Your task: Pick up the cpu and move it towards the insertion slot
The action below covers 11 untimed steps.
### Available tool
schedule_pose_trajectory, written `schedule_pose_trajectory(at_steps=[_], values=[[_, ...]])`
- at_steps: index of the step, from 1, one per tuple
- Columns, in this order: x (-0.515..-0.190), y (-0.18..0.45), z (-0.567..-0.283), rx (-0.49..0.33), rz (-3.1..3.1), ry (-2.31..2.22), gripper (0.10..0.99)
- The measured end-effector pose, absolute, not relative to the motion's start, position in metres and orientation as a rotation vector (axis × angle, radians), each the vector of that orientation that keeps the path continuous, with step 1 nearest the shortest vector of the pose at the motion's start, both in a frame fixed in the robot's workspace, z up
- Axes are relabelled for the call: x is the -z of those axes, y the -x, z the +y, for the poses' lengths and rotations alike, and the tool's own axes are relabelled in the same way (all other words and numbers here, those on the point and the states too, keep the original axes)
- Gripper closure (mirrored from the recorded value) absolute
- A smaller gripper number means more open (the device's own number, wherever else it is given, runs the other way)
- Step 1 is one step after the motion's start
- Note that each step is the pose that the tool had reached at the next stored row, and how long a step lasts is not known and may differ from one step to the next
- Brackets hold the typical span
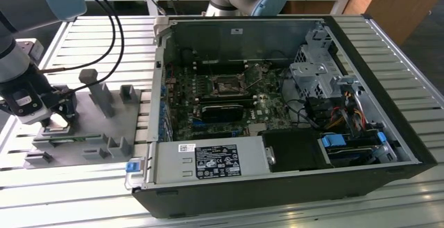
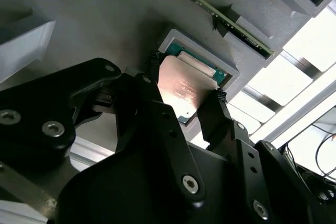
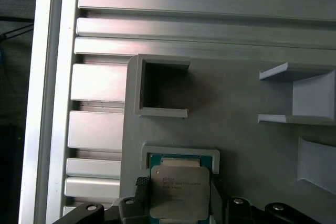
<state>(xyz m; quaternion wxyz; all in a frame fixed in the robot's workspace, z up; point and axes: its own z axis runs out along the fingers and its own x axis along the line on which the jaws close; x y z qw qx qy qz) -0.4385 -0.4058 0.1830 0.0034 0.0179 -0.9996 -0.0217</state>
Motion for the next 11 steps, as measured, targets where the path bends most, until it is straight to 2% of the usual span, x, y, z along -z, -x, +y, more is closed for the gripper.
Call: schedule_pose_trajectory(at_steps=[11], values=[[-0.201,0.438,-0.406,0.068,-3.134,-0.056,0.545]])
